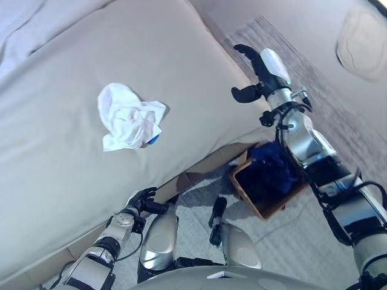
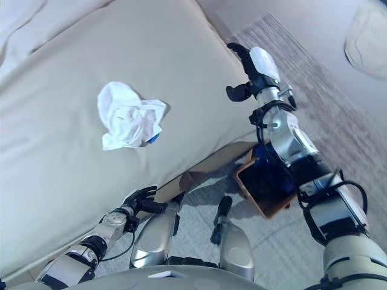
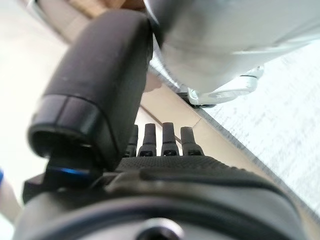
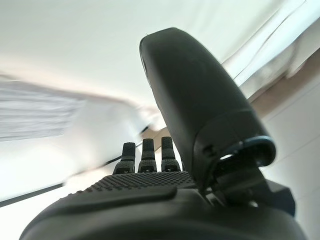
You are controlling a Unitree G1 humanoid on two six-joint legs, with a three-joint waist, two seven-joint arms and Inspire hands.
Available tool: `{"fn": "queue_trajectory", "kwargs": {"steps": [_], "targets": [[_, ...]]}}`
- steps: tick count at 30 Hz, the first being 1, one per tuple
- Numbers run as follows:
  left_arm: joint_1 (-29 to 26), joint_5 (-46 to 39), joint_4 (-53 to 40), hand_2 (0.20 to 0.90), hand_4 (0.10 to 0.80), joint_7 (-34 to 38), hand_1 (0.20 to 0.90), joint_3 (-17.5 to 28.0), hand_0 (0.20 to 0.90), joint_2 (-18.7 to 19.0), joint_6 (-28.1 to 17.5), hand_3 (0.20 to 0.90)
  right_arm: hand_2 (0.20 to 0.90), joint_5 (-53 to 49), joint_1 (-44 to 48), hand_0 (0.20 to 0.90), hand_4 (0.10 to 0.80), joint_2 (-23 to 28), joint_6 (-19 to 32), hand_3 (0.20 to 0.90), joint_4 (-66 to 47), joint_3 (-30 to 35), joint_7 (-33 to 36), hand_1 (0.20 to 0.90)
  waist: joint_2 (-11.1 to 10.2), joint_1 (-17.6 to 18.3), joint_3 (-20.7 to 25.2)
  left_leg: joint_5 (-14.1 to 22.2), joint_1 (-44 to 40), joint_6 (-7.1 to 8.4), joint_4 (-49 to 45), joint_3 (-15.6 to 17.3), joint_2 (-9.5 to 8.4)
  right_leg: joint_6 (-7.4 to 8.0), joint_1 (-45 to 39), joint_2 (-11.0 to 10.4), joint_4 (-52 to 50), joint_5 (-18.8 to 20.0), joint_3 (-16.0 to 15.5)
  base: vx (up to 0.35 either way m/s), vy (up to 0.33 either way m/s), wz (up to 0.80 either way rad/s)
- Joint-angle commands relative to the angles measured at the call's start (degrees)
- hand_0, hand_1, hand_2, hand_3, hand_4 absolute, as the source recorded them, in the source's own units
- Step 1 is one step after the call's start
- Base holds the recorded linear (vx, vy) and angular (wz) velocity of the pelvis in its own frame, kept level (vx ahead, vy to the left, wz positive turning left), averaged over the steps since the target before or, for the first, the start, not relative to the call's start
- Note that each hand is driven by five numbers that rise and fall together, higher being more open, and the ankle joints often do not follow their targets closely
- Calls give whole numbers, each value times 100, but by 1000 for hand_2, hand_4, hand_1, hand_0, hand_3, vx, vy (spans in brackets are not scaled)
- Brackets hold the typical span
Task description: Pick up the clothes from the bed and place them into the basket
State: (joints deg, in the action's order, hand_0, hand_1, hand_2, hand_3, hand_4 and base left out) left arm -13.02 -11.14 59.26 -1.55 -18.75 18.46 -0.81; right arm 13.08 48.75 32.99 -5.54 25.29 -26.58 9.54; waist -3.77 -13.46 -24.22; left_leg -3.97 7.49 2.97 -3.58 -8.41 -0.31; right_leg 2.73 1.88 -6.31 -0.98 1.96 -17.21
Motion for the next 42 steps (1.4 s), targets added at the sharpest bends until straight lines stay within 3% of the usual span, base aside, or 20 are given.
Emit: {"fn": "queue_trajectory", "kwargs": {"steps": [1, 8, 11, 12, 16, 20, 27, 28, 29, 32, 37, 40, 42], "targets": [[436, 88, 132, 900, 800, -26, 900, -205, 900, 287, 45, 900, 900, 176, 765, 900, 800, -109, 314, 900, 17, -223, 409, 900, -156, -287, 472, 422, 186, -314, -48, 250, -223, 351, 167, -325, -341, 12, -122, -70, 9, 40], [249, -154, 147, 900, 800, -196, 900, -208, 900, 466, -141, 900, 900, 53, 2105, 900, 800, -562, -159, 900, 2018, -859, 306, 900, -68, -1196, 53, 185, 883, -230, -107, -364, -305, 327, 253, -592, -605, -87, -674, -74, 46, 47], [230, -294, 83, 900, 800, -193, 900, -232, 900, 417, -266, 900, 900, 167, 2369, 900, 800, -666, -170, 900, 2685, -1050, 251, 900, -10, -1409, -147, 179, 1153, -225, -322, -473, -364, 326, 314, -661, -693, -135, -806, -45, 41, 38], [240, -348, 46, 900, 800, -202, 900, -205, 900, 393, -375, 900, 900, 146, 2444, 900, 800, -747, -195, 900, 2957, -1083, 227, 900, -17, -1510, -268, 340, 1208, -188, -433, -498, -356, 355, 311, -651, -767, -282, -809, 2, -35, 41], [199, -531, -161, 900, 800, -272, 900, -199, 900, 373, -574, 900, 900, 116, 2650, 900, 800, -902, -301, 900, 3437, -1084, 208, 900, 6, -1698, -555, 338, 1581, -178, -718, -526, -420, 378, 495, -700, -893, -255, -1003, -46, 1, 20], [237, -852, -579, 900, 800, -304, 900, -270, 900, 336, -821, 900, 900, 96, 2852, 900, 800, -1031, -503, 900, 3775, -1101, 251, 900, 26, -1838, -558, 234, 2299, -194, -902, -624, -440, 425, 1109, -720, -1208, -250, -1254, -89, 8, 26], [336, -1142, -1232, 900, 800, -122, 900, -410, 900, 334, -1116, 900, 900, 9, 3173, 900, 800, -1132, -831, 900, 4093, -1182, 281, 900, 147, -1979, -558, -144, 3029, -186, -595, -960, -327, 499, 2131, -719, -1858, -417, -1538, -69, -18, 17], [357, -1158, -1293, 900, 800, -95, 900, -416, 900, 329, -1124, 900, 446, -100, 3200, 446, 270, -1130, -861, 370, 4121, -1226, 273, 446, 151, -1990, -558, -181, 3076, -174, -536, -1006, -316, 499, 2207, -702, -1884, -453, -1545, -53, -25, 7], [375, -1171, -1357, 900, 800, -44, 900, -436, 900, 329, -1107, 900, 300, -171, 3207, 300, 100, -1155, -812, 200, 4142, -1241, 336, 300, 160, -1992, -558, -209, 3118, -168, -497, -1040, -305, 508, 2283, -684, -1910, -463, -1545, -33, -25, 1], [408, -1117, -1404, 900, 800, 11, 900, -445, 900, 307, -1080, 900, 300, -409, 3247, 300, 100, -1239, -657, 200, 4141, -1238, 575, 300, 162, -1986, -558, -265, 3154, -150, -397, -1081, -281, 519, 2369, -649, -1915, -485, -1540, -28, -19, -6], [430, -946, -1332, 900, 800, 143, 900, -501, 900, 266, -914, 900, 300, -889, 3283, 300, 100, -1296, 120, 200, 3739, -1120, 1551, 300, 97, -1832, -558, -291, 3072, -92, -197, -1049, -156, 521, 2374, -522, -1677, -450, -1365, -55, -20, -8], [449, -641, -1016, 900, 800, 302, 900, -474, 900, 216, -853, 900, 300, -1030, 3064, 300, 100, -1265, 734, 200, 2725, -751, 2480, 300, -78, -1560, -558, -194, 2725, -31, -57, -879, 39, 511, 2185, -398, -1472, -391, -1124, -53, -23, -15], [438, -526, -894, 900, 800, 395, 900, -492, 900, 207, -849, 900, 300, -970, 2973, 300, 100, -1198, 857, 200, 2216, -629, 2834, 300, -179, -1422, -558, -156, 2501, -9, 30, -757, 108, 503, 2010, -306, -1287, -355, -963, -49, -50, -40]]}}
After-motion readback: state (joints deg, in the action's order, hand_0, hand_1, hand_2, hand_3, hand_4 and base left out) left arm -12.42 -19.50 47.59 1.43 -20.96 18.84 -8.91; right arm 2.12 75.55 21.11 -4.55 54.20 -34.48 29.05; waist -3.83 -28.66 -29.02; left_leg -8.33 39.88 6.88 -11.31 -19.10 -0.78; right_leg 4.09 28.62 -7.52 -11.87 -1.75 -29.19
